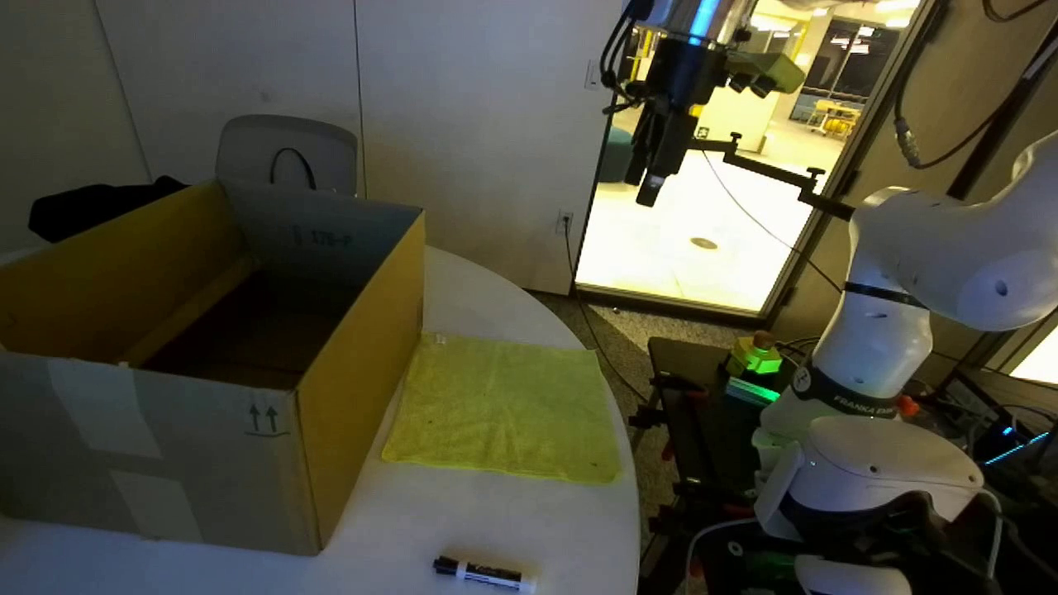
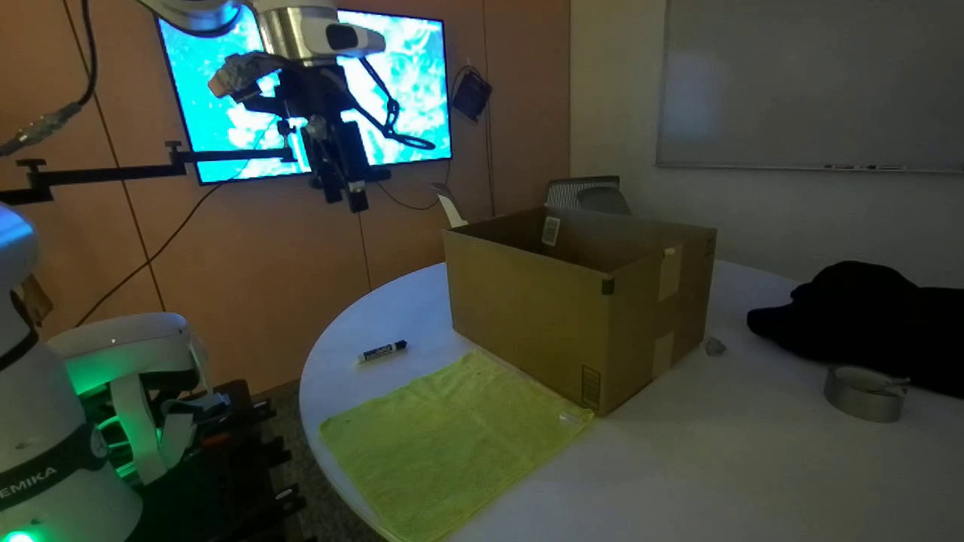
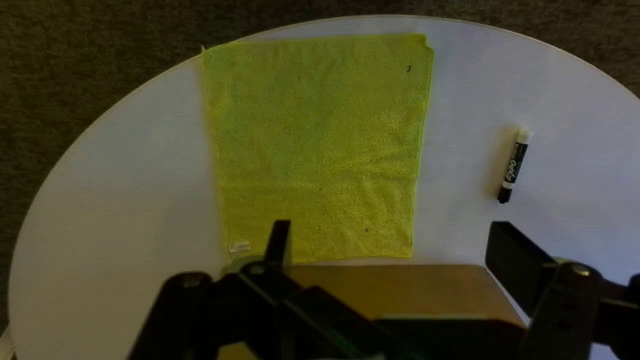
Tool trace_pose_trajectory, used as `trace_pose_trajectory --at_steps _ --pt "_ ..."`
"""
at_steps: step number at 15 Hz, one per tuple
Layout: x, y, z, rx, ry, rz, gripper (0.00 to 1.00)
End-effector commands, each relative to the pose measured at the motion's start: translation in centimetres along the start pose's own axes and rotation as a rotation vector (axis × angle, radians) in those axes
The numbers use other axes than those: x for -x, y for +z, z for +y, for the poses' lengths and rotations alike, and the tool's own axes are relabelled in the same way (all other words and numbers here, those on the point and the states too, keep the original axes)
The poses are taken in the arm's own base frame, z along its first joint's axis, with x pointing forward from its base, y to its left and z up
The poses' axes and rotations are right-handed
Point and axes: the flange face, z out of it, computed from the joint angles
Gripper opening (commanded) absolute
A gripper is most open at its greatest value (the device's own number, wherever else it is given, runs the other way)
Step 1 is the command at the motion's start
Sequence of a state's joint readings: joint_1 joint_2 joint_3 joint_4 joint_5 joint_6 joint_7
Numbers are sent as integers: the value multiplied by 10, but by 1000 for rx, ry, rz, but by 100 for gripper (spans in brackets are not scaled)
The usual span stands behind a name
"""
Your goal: Pick up the marker from the table and wrap it on the cloth, then pick up the cloth and put it in the box
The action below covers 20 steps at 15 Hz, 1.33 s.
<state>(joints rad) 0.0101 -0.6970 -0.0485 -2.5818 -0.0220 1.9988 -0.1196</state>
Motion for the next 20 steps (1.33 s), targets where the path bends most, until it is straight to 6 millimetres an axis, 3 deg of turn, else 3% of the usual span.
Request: trace_pose_trajectory --at_steps 1,6,9,20 --pt "-31 44 -51 -30 -42 -15 100" --pt "-55 118 -137 -64 -130 -56 100" --pt "-65 161 -176 -89 -168 -60 100" --pt "-104 282 -250 -196 -194 -46 100"
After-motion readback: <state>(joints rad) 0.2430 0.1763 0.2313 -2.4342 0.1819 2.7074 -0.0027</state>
